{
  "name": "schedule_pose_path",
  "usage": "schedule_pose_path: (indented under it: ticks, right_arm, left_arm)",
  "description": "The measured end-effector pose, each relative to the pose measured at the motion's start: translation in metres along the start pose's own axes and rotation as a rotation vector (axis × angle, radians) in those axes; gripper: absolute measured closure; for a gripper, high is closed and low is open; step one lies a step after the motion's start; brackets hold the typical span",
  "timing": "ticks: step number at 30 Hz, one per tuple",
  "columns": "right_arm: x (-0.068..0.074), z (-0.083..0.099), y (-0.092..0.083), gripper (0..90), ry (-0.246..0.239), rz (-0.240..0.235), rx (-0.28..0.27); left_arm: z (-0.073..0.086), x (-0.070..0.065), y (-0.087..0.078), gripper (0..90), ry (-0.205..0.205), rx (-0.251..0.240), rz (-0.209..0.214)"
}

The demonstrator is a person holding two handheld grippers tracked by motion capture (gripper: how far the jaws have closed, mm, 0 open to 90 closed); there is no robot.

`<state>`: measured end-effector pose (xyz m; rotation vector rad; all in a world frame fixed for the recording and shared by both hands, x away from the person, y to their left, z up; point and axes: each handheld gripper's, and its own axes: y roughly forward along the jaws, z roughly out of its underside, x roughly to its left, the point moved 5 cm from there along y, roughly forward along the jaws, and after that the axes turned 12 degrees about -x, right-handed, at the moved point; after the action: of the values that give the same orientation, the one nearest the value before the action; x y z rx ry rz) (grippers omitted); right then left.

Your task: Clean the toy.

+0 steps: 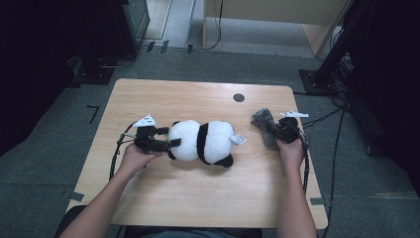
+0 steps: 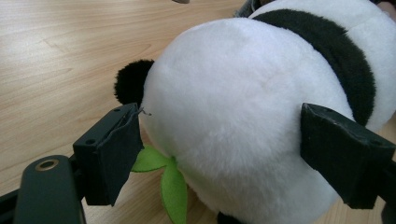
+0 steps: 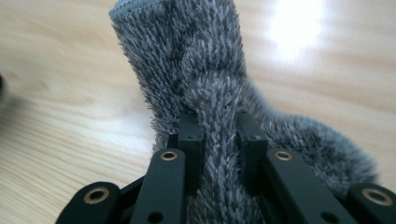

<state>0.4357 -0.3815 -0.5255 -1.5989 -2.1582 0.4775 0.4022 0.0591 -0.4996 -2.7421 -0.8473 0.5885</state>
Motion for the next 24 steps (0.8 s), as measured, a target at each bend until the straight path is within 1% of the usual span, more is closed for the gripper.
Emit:
schedule_pose_path:
  ticks: [2, 5, 7, 9, 10, 11, 13, 15, 16, 17, 21, 22, 23, 24]
  right_arm:
    - [0.006, -0.009, -0.005, 76.8, 0.006, -0.012, -0.014]
    - [0.017, -0.022, -0.011, 76.7, -0.014, -0.026, -0.03]
    - [0.024, -0.028, -0.014, 76.6, -0.032, -0.029, -0.037]
    - [0.034, -0.037, -0.018, 76.6, -0.053, -0.038, -0.051]
    - [0.039, -0.042, -0.02, 76.6, -0.061, -0.047, -0.06]
    - [0.044, -0.047, -0.023, 76.6, -0.066, -0.057, -0.071]
    - [0.056, -0.057, -0.027, 76.6, -0.077, -0.083, -0.09]
    - [0.069, -0.066, -0.029, 76.5, -0.095, -0.111, -0.105]
    - [0.076, -0.07, -0.03, 76.4, -0.105, -0.129, -0.109]
    - [0.083, -0.074, -0.03, 76.4, -0.111, -0.146, -0.112]
    - [0.111, -0.086, -0.031, 76.2, -0.158, -0.209, -0.125]
    - [0.116, -0.088, -0.031, 76.1, -0.168, -0.222, -0.128]
    - [0.124, -0.091, -0.031, 76.2, -0.174, -0.242, -0.13]
    - [0.131, -0.093, -0.031, 76.1, -0.18, -0.263, -0.132]
  left_arm:
    - [-0.001, -0.001, -0.001, 15.1, 0.008, 0.0, 0.002]
    - [-0.006, -0.002, -0.005, 18.0, 0.014, 0.009, -0.001]
    - [-0.01, -0.006, -0.009, 22.9, 0.021, -0.01, 0.004]
    - [-0.013, -0.011, -0.011, 23.0, 0.024, -0.025, 0.02]
    - [-0.012, -0.012, -0.009, 21.4, 0.026, -0.02, 0.021]
    - [-0.009, -0.014, -0.006, 18.1, 0.024, 0.0, 0.018]
    - [-0.002, -0.014, 0.002, 14.8, 0.031, 0.04, -0.004]
    - [0.001, -0.012, 0.008, 7.1, 0.007, 0.05, -0.003]
    - [0.002, -0.01, 0.01, 3.7, -0.004, 0.051, -0.012]
    - [0.003, -0.01, 0.011, 0.9, -0.013, 0.047, -0.011]
    - [0.008, -0.009, 0.015, 1.6, -0.026, 0.061, 0.029]
    - [0.009, -0.01, 0.014, 5.8, -0.038, 0.067, 0.048]
    - [0.01, -0.01, 0.014, 10.7, -0.049, 0.07, 0.05]
    - [0.01, -0.011, 0.013, 13.3, -0.05, 0.07, 0.044]
